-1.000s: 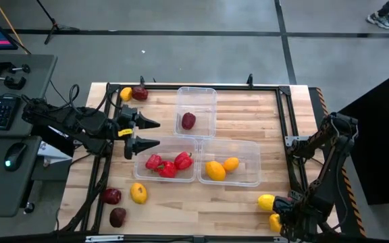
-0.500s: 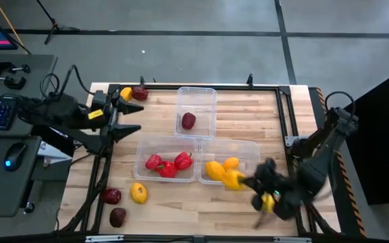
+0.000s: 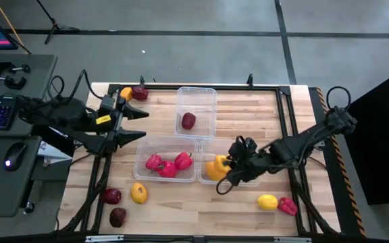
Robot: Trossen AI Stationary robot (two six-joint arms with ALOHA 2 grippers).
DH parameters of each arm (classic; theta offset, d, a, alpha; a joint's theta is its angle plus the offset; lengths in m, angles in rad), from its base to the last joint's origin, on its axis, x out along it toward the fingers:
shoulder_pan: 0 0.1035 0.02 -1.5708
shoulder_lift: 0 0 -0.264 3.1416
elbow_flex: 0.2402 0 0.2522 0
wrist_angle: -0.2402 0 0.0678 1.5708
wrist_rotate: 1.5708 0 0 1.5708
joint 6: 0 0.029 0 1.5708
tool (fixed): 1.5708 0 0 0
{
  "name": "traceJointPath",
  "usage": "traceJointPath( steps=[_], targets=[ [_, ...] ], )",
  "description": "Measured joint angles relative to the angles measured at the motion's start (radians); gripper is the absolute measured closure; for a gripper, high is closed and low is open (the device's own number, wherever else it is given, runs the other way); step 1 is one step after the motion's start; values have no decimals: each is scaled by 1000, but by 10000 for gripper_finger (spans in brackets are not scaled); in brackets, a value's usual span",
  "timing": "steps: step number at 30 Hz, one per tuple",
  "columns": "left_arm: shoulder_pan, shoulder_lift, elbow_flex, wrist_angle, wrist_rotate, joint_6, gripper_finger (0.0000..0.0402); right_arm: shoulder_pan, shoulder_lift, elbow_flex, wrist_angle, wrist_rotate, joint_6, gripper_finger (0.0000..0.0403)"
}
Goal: Sort produce into baskets
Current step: Put the bottom right yellow bell pepper into the middle right transparent bin, then put the bottom right lemon into the middle right transparent bin
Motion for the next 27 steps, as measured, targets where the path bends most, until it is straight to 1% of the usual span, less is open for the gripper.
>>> traceJointPath(
  steps=[5, 8, 11, 13, 16, 19, 22, 25, 27],
  targets=[
    [0, -1, 0, 1, -1, 0, 30, -7, 0, 59, -32, -41, -15, 230],
    [0, -1, 0, 0, -7, 1, 30, 1, -1, 142, -115, -109, -34, 186],
    [0, -1, 0, 1, -9, 1, 30, 45, -3, 218, -223, -169, 16, 157],
    [0, 0, 0, 1, -12, 1, 30, 102, -3, 245, -296, -184, 105, 146],
    [0, 3, 0, 1, -12, 2, 30, 218, -2, 244, -380, -188, 272, 136],
    [0, 6, 0, 2, -13, 2, 30, 353, -2, 191, -383, -204, 480, 132],
    [0, 9, 0, -1, -13, 2, 30, 471, 11, 120, -328, -223, 662, 130],
    [0, 13, 0, 3, -14, 2, 30, 552, 45, 47, -215, -266, 691, 130],
    [0, 15, 0, 0, -14, 2, 30, 577, 75, 8, -158, -302, 643, 129]
  ],
)
